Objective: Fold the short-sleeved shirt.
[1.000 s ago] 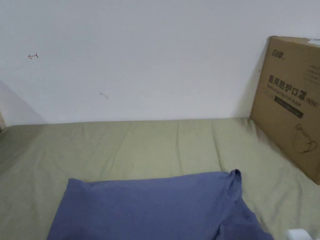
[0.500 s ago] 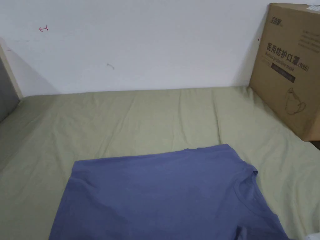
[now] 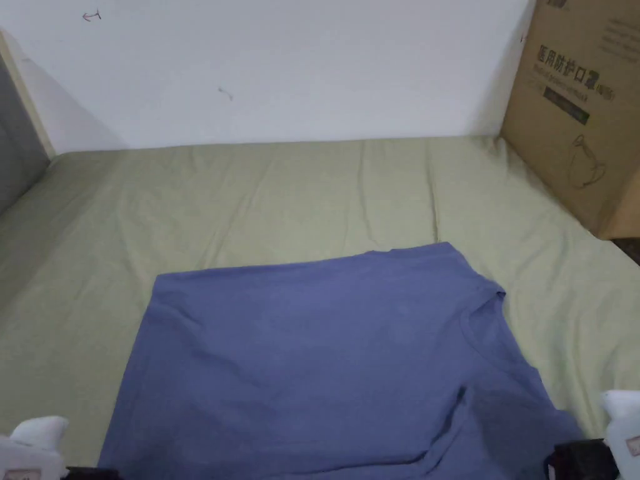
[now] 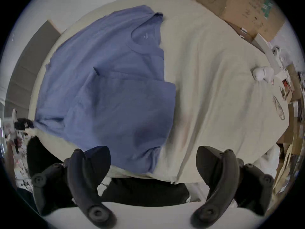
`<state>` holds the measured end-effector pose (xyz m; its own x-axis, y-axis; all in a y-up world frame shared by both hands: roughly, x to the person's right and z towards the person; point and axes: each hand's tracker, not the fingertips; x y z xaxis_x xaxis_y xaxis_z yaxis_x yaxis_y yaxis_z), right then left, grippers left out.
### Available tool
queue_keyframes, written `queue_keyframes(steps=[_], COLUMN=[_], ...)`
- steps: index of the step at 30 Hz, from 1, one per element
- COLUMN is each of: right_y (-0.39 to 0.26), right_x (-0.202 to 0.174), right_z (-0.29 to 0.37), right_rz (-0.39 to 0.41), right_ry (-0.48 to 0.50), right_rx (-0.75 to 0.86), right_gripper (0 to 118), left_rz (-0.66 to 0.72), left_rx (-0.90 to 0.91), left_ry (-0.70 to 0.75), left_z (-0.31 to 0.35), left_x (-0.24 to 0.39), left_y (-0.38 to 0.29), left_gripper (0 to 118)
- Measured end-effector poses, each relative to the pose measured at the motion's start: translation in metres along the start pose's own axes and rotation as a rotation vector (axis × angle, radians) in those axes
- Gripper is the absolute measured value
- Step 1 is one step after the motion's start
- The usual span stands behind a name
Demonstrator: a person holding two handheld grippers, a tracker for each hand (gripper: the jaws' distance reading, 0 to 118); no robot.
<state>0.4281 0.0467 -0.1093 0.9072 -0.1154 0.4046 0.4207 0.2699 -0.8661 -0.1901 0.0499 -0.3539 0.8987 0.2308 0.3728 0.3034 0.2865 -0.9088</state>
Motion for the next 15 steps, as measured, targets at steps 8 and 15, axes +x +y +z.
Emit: queue_keyframes(steps=[8,15], right_y=[-0.007,-0.014], right_x=[-0.050,-0.084], right_z=[0.060,0.075], right_rz=[0.002,-0.014], right_ry=[0.061,0.102], right_rx=[0.279,0.437], right_gripper=[105,3], left_rz=[0.007,0.073], left_rx=[0.288,0.294], left_ry=[0.040,-0.001], left_z=[0.055,0.062], left_x=[0.048,0.063], left_y=[-0.006,-0.016], left_gripper=[92,1])
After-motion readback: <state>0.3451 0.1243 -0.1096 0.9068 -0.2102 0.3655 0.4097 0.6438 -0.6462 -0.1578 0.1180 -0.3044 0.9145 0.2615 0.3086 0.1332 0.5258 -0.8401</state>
